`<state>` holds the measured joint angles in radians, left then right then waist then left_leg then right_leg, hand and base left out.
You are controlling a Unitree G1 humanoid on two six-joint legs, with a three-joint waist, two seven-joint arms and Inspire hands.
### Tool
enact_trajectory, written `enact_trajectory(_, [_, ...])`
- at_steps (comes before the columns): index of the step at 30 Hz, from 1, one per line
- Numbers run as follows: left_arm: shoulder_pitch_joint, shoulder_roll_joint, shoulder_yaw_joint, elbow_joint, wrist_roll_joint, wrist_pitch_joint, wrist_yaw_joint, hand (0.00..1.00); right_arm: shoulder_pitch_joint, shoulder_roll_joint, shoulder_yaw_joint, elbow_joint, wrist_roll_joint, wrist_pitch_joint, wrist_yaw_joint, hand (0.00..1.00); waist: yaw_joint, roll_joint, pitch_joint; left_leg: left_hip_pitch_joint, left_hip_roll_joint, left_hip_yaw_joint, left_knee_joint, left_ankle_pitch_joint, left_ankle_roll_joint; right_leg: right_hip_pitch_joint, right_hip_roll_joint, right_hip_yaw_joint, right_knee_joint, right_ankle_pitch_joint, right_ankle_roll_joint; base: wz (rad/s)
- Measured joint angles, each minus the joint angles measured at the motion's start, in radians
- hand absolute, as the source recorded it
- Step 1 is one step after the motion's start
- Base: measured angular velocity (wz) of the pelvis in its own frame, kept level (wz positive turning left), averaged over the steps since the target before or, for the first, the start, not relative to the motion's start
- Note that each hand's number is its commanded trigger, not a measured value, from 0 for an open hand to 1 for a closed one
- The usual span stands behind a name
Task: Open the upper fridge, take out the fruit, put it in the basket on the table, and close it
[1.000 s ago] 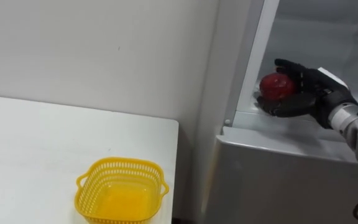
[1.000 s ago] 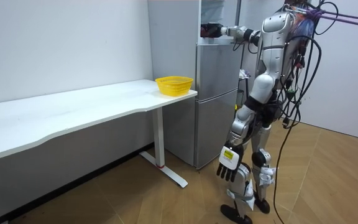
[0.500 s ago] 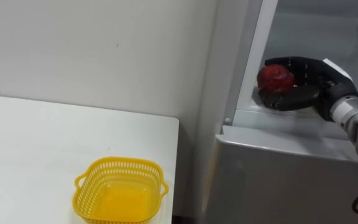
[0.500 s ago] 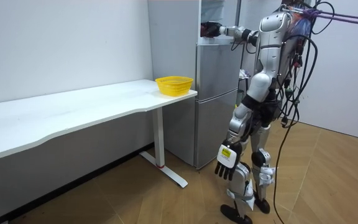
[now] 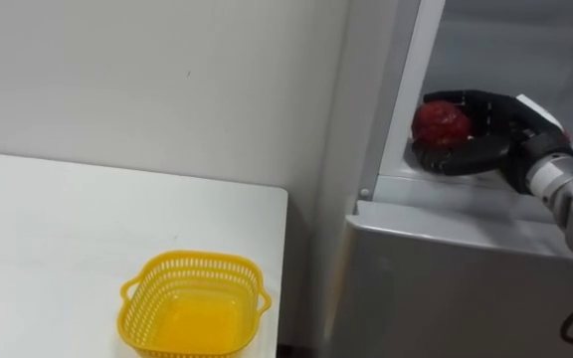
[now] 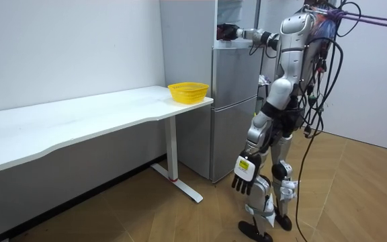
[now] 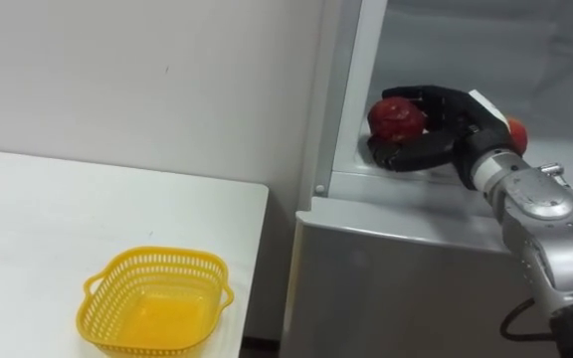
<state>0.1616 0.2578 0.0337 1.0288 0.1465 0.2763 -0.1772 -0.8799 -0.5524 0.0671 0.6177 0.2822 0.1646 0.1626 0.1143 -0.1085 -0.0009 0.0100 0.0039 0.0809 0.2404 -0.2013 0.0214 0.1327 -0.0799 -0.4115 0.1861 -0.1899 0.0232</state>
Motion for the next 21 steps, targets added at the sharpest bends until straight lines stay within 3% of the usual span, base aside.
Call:
enact_trajectory(5, [-0.005, 0.0, -0.002, 0.0, -0.015, -0.012, 0.001, 0.0, 0.004, 0.017, 0.0, -0.053, -0.005, 0.015, -0.032, 1.0, 0.001, 0.002, -0.0007, 0.0, 0.0, 0.0, 0.0, 0.0, 0.0, 0.0, 0.0, -0.003, -0.001, 0.0, 0.0, 0.0])
enact_trajectory(8, [-0.002, -0.002, -0.002, -0.009, -0.03, -0.023, 0.018, 0.0, 0.052, 0.025, 0.0, -0.145, -0.001, 0.017, -0.072, 1.0, -0.001, 0.008, -0.002, -0.001, 0.0, -0.001, 0.002, 0.0, 0.0, -0.004, 0.0, -0.003, -0.001, 0.0, 0.0, 0.0])
enact_trajectory(13, [-0.004, -0.012, -0.008, -0.009, -0.039, -0.049, 0.054, 0.0, 0.158, 0.071, -0.013, -0.314, 0.006, 0.016, -0.17, 1.0, -0.014, 0.032, -0.0125, 0.002, -0.002, 0.002, 0.002, 0.0, 0.0, 0.0, -0.001, 0.0, -0.001, 0.0, 0.0, 0.02])
enact_trajectory(15, [-0.008, -0.018, -0.014, -0.009, -0.056, -0.068, 0.068, 0.0, 0.185, 0.096, -0.013, -0.374, 0.003, 0.012, -0.21, 1.0, -0.023, 0.045, -0.0103, 0.003, -0.002, 0.006, -0.001, 0.001, 0.0, 0.0, -0.002, 0.005, -0.001, 0.0, 0.001, -0.02])
enact_trajectory(19, [-0.014, -0.021, -0.019, -0.007, -0.059, -0.086, 0.09, 0.0, 0.235, 0.129, -0.012, -0.466, -0.024, 0.012, -0.259, 1.0, -0.027, 0.054, -0.0041, 0.012, 0.0, 0.018, -0.007, 0.001, 0.0, -0.006, 0.0, 0.026, -0.001, 0.0, 0.001, -0.12])
enact_trajectory(21, [-0.014, -0.034, -0.017, -0.004, -0.06, -0.091, 0.107, 0.0, 0.281, 0.165, -0.012, -0.543, -0.067, 0.012, -0.289, 1.0, -0.026, 0.057, -0.0029, 0.017, 0.0, 0.028, -0.02, 0.003, -0.002, -0.012, 0.0, 0.03, -0.001, 0.0, 0.001, -0.14])
